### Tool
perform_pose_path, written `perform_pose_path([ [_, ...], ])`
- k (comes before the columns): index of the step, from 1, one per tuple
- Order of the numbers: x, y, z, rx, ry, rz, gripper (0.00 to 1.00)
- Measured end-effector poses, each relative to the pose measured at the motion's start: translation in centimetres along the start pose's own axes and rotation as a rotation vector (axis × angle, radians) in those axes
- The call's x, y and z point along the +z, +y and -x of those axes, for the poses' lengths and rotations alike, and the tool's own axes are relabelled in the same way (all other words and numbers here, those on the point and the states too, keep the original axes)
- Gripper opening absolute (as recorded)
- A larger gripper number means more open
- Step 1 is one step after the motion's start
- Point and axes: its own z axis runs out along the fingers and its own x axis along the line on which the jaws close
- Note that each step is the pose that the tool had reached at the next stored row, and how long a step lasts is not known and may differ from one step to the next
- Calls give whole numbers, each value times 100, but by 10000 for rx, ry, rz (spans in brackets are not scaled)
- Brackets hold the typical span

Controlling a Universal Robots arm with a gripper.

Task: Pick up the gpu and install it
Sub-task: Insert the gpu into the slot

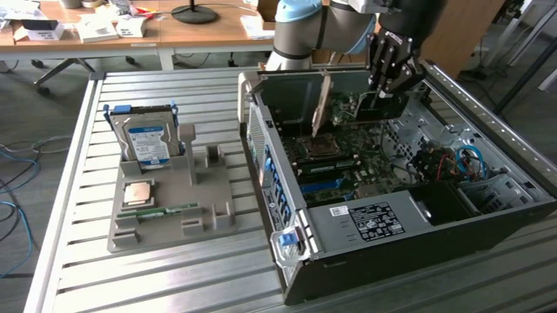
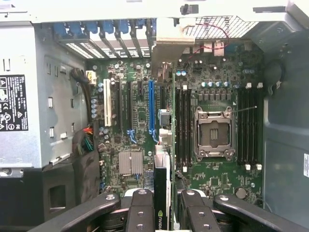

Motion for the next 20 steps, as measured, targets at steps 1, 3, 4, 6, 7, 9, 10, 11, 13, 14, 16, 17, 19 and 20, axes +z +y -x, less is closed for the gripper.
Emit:
perform_pose_path([
  [1,10,4,0,-1,0,0,26],
  [3,33,12,1,-4,0,0,26],
  [4,46,16,1,-5,0,0,26],
  [6,76,22,2,-7,2,0,26],
  [7,89,25,2,-8,1,0,26],
  [9,113,30,2,-11,1,0,26],
  [10,127,33,3,-12,1,0,26],
  [11,141,35,3,-13,1,0,26],
  [13,170,40,4,-15,0,0,26],
  [14,183,42,5,-16,1,-1,26],
  [16,207,44,5,-18,1,0,26],
  [17,216,46,6,-17,1,0,26],
  [19,229,46,6,-19,2,0,26],
  [20,228,47,6,-19,3,0,26],
])
